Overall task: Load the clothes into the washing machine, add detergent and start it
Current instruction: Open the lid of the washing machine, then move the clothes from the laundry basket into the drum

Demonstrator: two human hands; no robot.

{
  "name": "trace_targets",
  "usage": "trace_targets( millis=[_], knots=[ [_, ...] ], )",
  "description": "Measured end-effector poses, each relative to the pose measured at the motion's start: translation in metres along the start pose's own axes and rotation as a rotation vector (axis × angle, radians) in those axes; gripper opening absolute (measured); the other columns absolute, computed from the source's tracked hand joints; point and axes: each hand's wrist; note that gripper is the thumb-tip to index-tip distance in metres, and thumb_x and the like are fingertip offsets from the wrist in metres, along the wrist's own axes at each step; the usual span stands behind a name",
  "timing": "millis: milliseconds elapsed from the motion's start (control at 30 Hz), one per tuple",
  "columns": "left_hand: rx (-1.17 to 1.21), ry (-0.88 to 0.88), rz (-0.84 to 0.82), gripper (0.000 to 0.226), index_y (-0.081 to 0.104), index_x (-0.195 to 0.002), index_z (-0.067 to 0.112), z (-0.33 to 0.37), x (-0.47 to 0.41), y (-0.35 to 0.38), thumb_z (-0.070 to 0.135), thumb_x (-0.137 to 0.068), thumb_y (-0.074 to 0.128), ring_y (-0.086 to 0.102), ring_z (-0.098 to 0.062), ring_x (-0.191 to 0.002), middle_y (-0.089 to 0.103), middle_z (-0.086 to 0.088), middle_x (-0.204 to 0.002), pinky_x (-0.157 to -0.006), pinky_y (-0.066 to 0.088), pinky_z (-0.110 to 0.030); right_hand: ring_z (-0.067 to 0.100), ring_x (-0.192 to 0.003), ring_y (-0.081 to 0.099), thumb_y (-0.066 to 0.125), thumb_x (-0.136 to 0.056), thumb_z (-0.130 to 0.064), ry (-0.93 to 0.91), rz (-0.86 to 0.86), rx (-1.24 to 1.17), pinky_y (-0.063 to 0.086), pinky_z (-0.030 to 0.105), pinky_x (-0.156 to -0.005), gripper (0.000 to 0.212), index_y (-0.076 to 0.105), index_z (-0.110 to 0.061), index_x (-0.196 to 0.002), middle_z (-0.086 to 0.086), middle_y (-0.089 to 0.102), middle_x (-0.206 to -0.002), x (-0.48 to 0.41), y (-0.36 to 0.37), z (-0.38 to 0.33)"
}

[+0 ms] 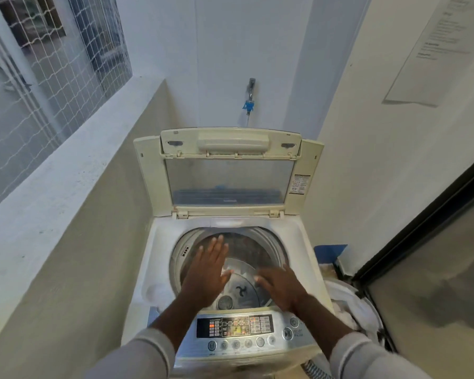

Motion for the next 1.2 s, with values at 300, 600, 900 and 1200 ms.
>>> trace_targets(
  millis=[300,600,900,1200],
  knots=[
    [0.167,-0.204,0.015,0.092,0.031,-0.148,0.023,-0.022,0.089,0.035,0.075,-0.082,-0.008,0.015,-0.018,-0.148,0.012,0.005,-0.158,-0.117,0.016,-0.04,0.002,-0.147,0.002,0.006,-0.091,-0.048,0.131,-0.087,0.045,-0.007,0.044,-0.118,0.044,0.015,-0.057,-0.133,-0.023,0.019,-0.156,0.096,0.04,0.047],
    [0.272,-0.211,-0.013,0.092,0.02,-0.151,0.027,0.004,0.103,0.04,0.077,-0.08,-0.008,-0.002,-0.006,-0.147,0.008,0.009,-0.161,-0.118,0.006,-0.031,0.018,-0.15,-0.007,0.044,-0.094,-0.043,0.212,-0.205,0.008,-0.011,0.057,-0.114,0.044,0.039,-0.055,-0.137,-0.014,0.012,-0.161,0.08,0.01,0.051],
    [0.193,-0.054,0.021,0.091,0.025,-0.15,0.024,0.052,0.077,0.022,0.074,-0.08,-0.006,0.004,-0.014,-0.149,0.006,0.008,-0.159,-0.119,0.003,-0.033,0.012,-0.15,0.008,0.025,-0.099,-0.056,0.116,0.085,-0.142,-0.004,0.036,-0.119,0.056,0.03,-0.033,-0.149,-0.008,0.023,-0.16,0.065,-0.006,0.002],
    [0.11,-0.123,0.076,0.099,0.024,-0.15,0.014,0.11,0.052,0.028,0.074,-0.081,-0.014,0.0,-0.02,-0.148,0.008,-0.006,-0.161,-0.117,0.001,-0.037,0.016,-0.151,0.001,0.01,-0.089,-0.072,-0.061,0.222,-0.017,-0.005,0.037,-0.12,0.078,0.015,-0.029,-0.154,-0.004,0.007,-0.163,0.091,-0.009,0.036]
  ],
)
Point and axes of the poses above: each hand's wrist, its own x-axis away from the middle knuckle, its own y-axis out of the palm, z = x × y
